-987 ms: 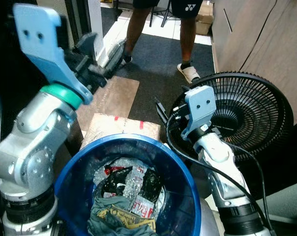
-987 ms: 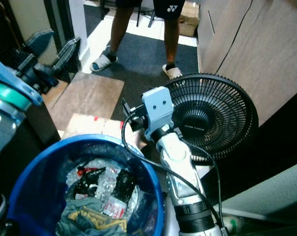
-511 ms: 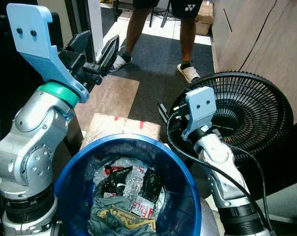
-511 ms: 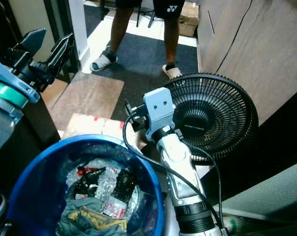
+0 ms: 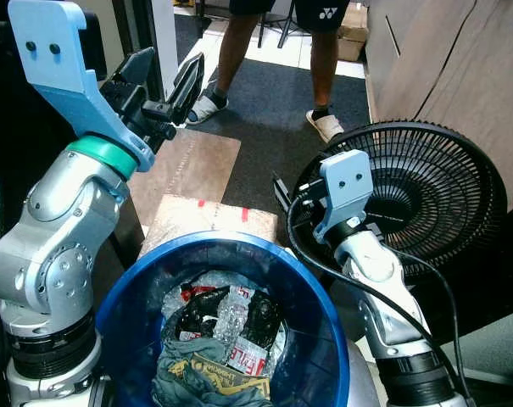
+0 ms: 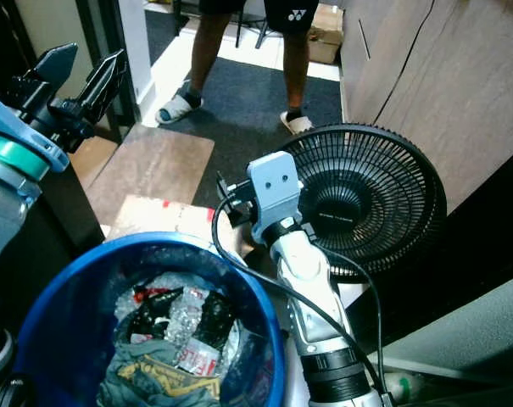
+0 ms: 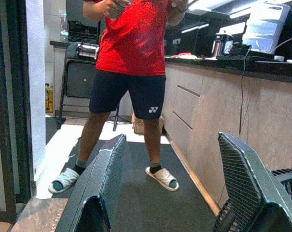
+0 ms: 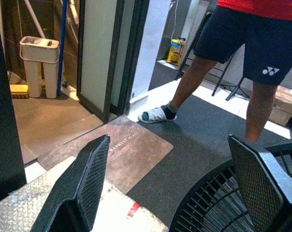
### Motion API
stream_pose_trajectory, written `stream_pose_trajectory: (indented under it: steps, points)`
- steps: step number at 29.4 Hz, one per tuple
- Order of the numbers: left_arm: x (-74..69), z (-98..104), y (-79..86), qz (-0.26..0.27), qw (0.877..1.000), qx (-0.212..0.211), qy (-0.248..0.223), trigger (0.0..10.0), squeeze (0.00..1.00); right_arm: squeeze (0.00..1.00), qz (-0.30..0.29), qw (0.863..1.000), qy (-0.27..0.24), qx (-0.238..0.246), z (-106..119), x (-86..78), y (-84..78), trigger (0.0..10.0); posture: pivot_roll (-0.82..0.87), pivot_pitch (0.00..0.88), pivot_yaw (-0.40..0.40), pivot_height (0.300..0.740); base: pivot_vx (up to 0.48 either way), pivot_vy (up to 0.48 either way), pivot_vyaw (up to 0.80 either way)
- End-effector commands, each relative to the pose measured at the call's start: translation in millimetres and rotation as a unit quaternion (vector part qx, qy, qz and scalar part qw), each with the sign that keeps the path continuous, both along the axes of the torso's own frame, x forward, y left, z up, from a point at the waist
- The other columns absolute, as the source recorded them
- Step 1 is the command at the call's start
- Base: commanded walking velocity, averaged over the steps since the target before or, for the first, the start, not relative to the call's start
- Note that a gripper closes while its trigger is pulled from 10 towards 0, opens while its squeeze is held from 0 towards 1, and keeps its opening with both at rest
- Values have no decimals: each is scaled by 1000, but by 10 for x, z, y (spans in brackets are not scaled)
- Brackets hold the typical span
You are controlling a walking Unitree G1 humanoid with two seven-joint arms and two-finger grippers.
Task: Clothes washing
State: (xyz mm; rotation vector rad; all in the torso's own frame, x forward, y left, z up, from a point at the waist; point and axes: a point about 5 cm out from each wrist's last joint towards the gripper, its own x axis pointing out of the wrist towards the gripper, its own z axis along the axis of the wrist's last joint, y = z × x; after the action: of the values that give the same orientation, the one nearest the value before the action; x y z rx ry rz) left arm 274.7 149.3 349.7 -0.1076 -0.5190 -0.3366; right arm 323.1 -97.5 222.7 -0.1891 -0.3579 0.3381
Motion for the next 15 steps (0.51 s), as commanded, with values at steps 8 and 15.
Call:
stream_pose_trajectory:
  steps: [8,15]
  points:
    - [-2,-13,-17,-4,1000,0,-1,10000,0,0,-10,1000,14,1,-71,14,-36,10000,167,98,-31,410,0,0,0]
    - [3,-26,-26,-4,1000,1,1,10000,0,0,-11,1000,13,5,-66,19,-37,10000,166,94,-33,430,0,0,0]
